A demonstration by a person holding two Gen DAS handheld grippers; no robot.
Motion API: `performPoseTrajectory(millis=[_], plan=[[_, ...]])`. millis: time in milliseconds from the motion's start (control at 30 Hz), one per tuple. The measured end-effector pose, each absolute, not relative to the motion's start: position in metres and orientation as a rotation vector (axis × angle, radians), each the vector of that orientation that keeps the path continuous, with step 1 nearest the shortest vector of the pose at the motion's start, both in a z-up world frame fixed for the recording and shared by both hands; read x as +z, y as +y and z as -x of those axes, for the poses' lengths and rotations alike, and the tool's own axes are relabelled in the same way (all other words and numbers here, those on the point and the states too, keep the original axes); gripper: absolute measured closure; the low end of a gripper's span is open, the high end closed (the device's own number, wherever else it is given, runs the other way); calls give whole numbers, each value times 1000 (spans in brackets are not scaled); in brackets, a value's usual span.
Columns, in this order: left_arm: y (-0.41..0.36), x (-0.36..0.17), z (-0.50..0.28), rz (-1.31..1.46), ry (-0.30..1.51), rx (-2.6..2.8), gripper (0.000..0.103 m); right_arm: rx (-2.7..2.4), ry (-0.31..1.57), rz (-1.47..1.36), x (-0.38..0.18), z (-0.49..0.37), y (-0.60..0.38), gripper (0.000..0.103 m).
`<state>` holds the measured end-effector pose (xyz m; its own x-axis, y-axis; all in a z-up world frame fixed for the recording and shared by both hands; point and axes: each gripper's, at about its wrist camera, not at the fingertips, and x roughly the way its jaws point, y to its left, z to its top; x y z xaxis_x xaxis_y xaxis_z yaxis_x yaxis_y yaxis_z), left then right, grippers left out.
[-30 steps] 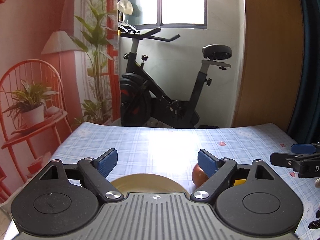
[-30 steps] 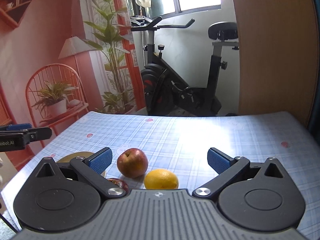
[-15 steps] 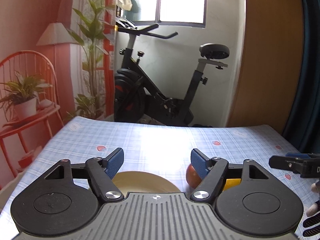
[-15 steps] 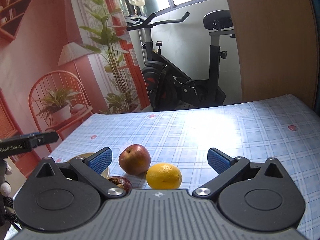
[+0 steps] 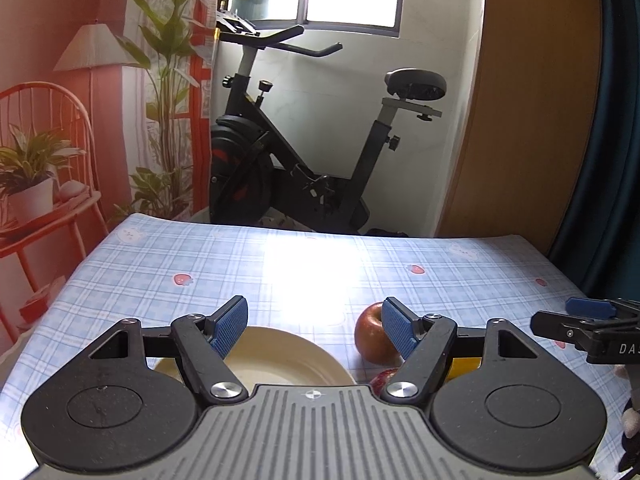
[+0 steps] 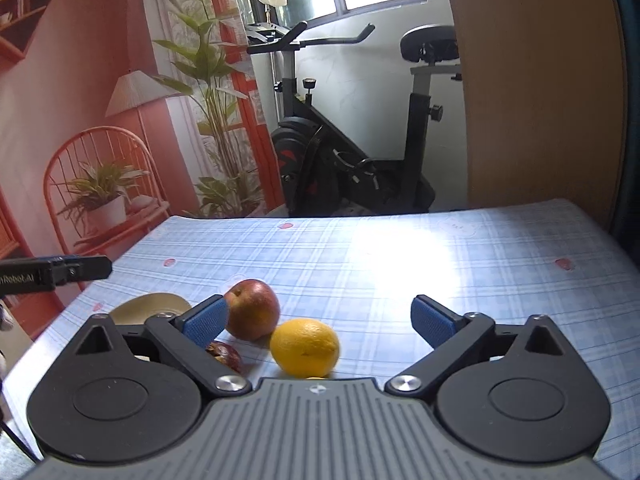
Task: Organize fruits
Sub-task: 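Move the right tool toward the yellow lemon beside the red apple, then close the right gripper on the yellow lemon and lift it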
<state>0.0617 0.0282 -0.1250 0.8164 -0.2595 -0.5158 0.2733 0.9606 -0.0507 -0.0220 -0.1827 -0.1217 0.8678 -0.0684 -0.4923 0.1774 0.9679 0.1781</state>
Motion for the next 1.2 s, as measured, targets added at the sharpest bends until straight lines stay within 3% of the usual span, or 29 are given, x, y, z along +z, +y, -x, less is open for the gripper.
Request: performPoseTrajectory(millis=[100, 600, 800, 933, 1200], plan=[[26, -126, -63, -34, 552, -276, 27, -145, 517, -219, -123, 22, -185, 8], [24, -129, -78, -20, 598, -302, 28, -128, 593, -189, -128, 8, -190, 8], [6, -132, -91, -39, 617, -384, 43, -65, 656, -109, -140, -9, -186, 10], [-12, -142, -105, -42, 654, -453, 57, -24, 701, -118, -151, -22, -186, 21], [-45, -163, -136, -52, 753, -596, 62, 59, 772, -121, -166, -44, -184, 33]])
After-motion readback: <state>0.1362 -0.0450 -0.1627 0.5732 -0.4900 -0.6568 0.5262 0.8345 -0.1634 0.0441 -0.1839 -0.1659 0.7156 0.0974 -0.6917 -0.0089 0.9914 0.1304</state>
